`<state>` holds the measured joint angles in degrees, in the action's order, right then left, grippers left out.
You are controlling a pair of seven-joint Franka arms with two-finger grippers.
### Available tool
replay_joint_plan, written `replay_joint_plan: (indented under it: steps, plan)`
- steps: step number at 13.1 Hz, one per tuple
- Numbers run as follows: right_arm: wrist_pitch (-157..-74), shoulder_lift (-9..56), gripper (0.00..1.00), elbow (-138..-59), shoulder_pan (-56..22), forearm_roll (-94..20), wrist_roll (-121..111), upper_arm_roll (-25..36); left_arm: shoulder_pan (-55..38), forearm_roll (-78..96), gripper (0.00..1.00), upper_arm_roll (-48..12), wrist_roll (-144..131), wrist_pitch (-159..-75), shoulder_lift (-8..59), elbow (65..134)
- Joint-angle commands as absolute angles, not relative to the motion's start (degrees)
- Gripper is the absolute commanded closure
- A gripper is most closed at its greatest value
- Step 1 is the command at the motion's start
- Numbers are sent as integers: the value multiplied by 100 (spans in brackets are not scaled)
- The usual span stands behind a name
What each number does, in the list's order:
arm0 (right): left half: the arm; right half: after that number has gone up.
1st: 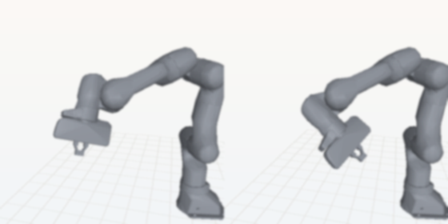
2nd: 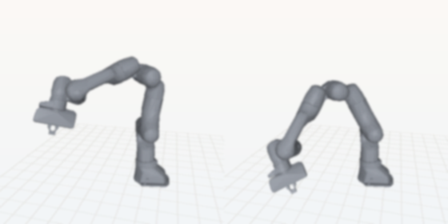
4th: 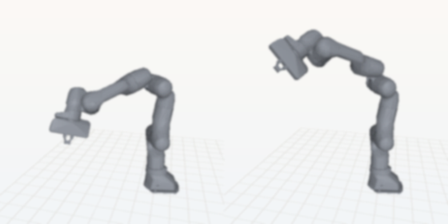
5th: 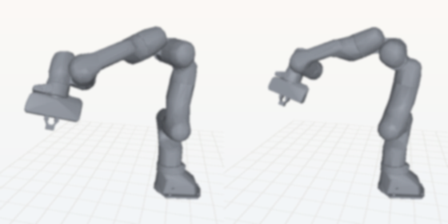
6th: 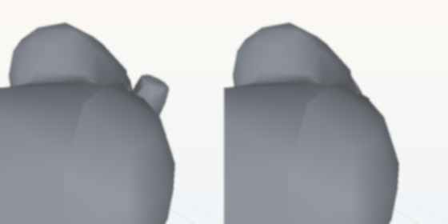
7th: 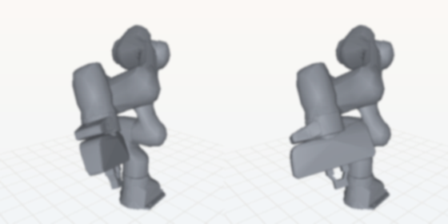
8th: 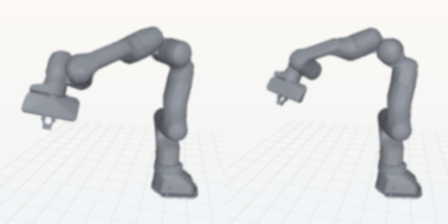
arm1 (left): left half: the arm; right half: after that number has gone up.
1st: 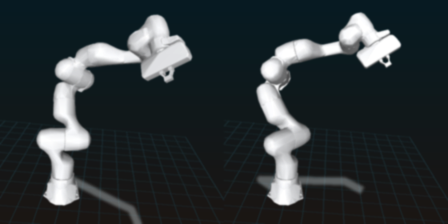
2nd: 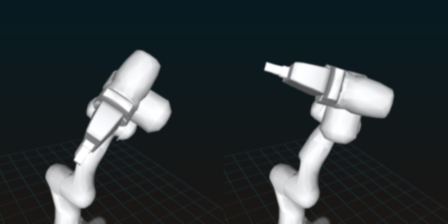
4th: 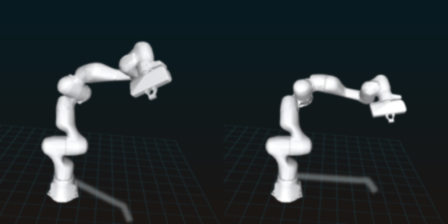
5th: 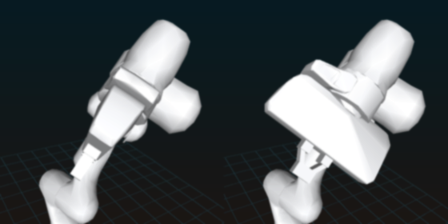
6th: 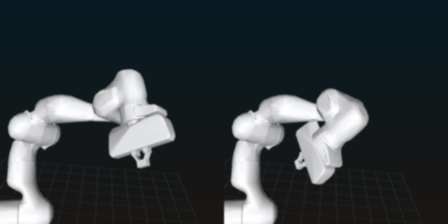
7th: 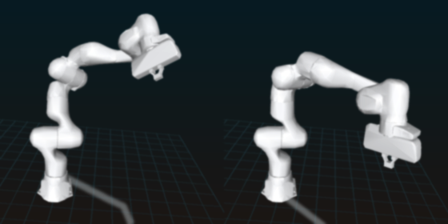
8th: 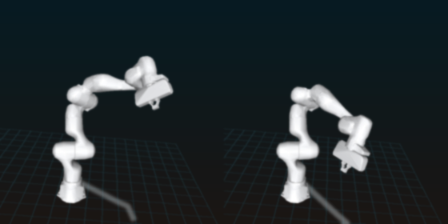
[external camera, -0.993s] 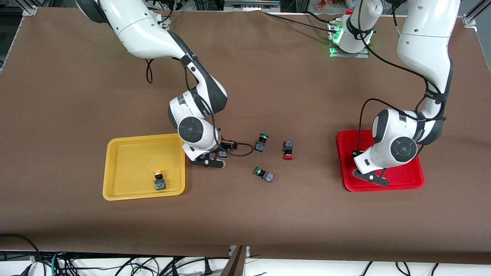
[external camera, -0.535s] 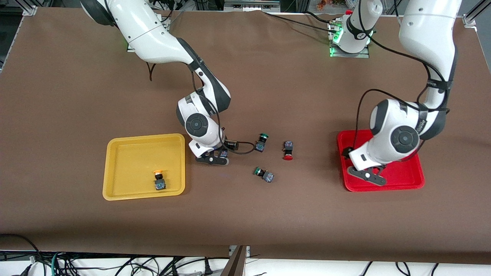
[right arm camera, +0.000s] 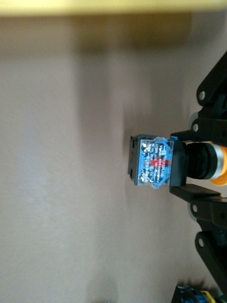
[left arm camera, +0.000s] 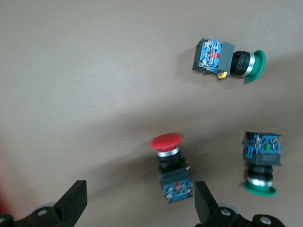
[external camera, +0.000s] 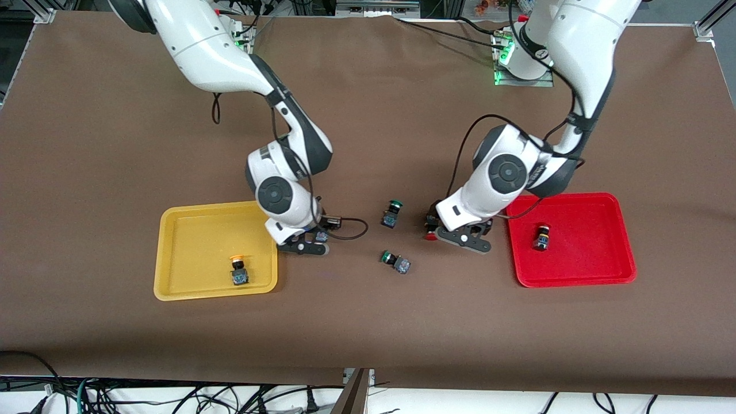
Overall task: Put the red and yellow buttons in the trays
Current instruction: 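Place the yellow button in the yellow tray while the left gripper grasps a red button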
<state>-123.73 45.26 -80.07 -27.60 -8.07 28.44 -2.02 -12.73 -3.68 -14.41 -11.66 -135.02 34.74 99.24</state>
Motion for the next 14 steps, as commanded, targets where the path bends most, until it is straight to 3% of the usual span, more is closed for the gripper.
replay_joint_plan:
  steps: [1, 3, 5, 6, 7, 8, 9, 10, 12, 14]
  plan:
    - [-11683, 4044, 100, -8051, -2470, -398, 1798, -10, -1431, -325, 0, -1415, -1816, -14008, 3682, 10063]
    - [-11400, 3911, 96, -8103, -2452, -228, 892, 481, -1555, -378, 0, -1415, -1969, -14133, 3779, 10072]
    - [-11504, 3929, 91, -8322, -2348, -351, 729, 571, -1556, -387, 0, -1406, -1969, -14298, 3893, 10081]
    - [-11670, 3937, 79, -8454, -2321, -491, 729, 580, -1556, -387, 0, -1406, -1969, -14422, 3989, 10081]
    - [-11759, 3937, 42, -8568, -2294, -527, 729, 580, -1556, -395, 7, -1398, -1943, -14527, 4069, 10081]
    - [-11751, 3937, 20, -8561, -2277, -527, 721, 580, -1564, -404, 43, -1389, -1916, -14528, 4061, 10081]
    - [-11742, 3937, 1, -8543, -2268, -527, 738, 580, -1556, -404, 71, -1389, -1925, -14520, 4043, 10081]
    - [-11699, 3920, 1, -8499, -2268, -527, 773, 580, -1564, -404, 88, -1389, -1925, -14493, 4026, 10081]
    - [-11672, 3667, 1, -8481, -2294, -527, 817, 571, -1556, -413, 100, -1371, -1934, -14266, 3929, 10081]
    - [-11393, 3219, 0, -8482, -2320, -519, 949, 545, -1477, -911, 100, -1310, -1925, -13496, 3588, 9994]
